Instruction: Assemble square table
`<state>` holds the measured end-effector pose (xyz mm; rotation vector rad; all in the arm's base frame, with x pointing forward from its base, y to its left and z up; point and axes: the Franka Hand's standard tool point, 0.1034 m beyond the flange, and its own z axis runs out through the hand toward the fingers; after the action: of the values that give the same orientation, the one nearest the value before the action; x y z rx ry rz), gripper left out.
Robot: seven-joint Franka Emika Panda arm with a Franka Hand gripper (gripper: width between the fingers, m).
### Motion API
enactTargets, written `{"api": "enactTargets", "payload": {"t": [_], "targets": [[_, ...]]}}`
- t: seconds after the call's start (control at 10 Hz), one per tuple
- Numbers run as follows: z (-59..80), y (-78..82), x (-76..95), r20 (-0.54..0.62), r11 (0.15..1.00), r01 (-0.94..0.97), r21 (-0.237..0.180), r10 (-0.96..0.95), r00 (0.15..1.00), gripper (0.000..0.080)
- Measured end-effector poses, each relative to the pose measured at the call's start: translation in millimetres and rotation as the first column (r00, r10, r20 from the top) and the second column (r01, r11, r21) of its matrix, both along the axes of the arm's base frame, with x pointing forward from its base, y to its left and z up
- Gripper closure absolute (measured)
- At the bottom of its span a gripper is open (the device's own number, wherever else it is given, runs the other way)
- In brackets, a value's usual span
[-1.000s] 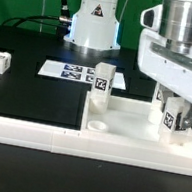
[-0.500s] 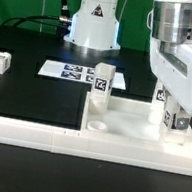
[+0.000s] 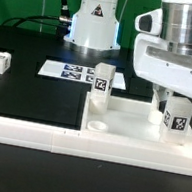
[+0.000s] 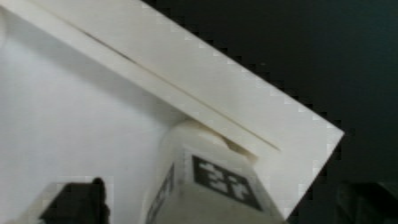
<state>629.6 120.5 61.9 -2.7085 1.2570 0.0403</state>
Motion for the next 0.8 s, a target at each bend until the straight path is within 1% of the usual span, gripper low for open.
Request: {"api": "enactTargets", "payload": {"t": [0.1, 0.2, 0.3, 0.4, 0.5, 0.6, 0.7, 0.8], "targets": [[-0.1, -0.2, 0.0, 0.006, 0.999, -0.040, -0.003, 0.040, 0.999, 0.0152], [0.0, -0.9, 0.1, 0.020, 0.990, -0.143, -0.012, 0.143, 0.990, 0.0151], [2.8, -1.4, 0.5, 0.020, 0.919, -0.389, -0.060, 0.391, 0.920, 0.0151], [3.7, -0.4, 1.6, 0.027, 0.844, -0.530, -0.084, 0.534, 0.845, 0.0151], [-2.5, -0.5, -3.9, 0.021, 0.739, -0.668, -0.084, 0.672, 0.740, 0.0151], [-3.2, -2.3, -4.1, 0.023, 0.743, -0.664, -0.087, 0.668, 0.744, 0.0151], [-3.1, -2.4, -4.0, 0.020, 0.764, -0.640, -0.086, 0.643, 0.765, 0.0177], [-3.3, -2.7, -4.0, 0.019, 0.766, -0.637, -0.086, 0.640, 0.768, 0.0177]]}}
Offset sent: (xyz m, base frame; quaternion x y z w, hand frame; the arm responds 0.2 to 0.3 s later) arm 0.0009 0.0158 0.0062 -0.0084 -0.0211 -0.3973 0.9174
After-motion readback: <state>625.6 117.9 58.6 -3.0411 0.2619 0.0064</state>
